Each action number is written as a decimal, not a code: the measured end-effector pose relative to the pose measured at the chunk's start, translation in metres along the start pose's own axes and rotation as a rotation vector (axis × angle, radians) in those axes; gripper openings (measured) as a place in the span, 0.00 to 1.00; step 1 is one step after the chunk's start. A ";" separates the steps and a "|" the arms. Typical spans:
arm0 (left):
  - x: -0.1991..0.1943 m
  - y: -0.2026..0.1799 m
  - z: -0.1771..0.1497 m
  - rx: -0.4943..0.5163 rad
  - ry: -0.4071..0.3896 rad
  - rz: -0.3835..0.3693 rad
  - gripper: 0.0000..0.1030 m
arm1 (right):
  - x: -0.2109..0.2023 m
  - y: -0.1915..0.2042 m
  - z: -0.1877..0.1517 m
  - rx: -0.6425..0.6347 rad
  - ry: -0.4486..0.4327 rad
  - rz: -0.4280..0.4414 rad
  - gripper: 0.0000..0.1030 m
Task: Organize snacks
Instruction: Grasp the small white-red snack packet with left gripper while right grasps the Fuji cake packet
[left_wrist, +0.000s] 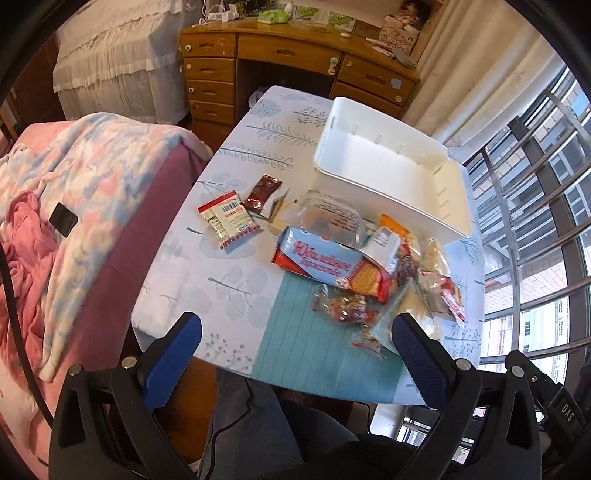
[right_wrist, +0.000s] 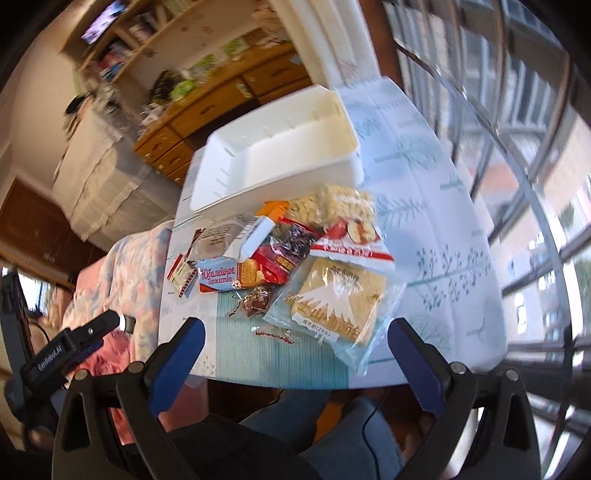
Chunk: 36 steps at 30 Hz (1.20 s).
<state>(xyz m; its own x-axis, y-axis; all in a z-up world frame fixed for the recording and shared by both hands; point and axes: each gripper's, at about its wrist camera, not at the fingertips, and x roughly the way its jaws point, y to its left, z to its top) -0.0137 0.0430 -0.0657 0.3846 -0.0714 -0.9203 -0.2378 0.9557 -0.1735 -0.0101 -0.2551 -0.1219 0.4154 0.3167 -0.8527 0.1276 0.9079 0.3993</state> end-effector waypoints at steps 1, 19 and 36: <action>0.003 0.005 0.005 0.001 0.006 0.000 0.99 | 0.003 -0.001 0.000 0.025 0.009 -0.001 0.97; 0.119 0.093 0.113 0.053 0.251 0.044 0.99 | 0.080 -0.004 -0.012 0.572 0.104 -0.148 0.97; 0.247 0.130 0.145 -0.035 0.513 0.080 0.99 | 0.160 -0.022 -0.003 0.634 0.172 -0.390 0.97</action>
<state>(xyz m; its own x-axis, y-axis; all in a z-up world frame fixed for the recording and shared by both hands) 0.1797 0.1907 -0.2644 -0.1206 -0.1381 -0.9831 -0.2812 0.9545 -0.0996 0.0511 -0.2234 -0.2683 0.0948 0.0912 -0.9913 0.7503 0.6479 0.1314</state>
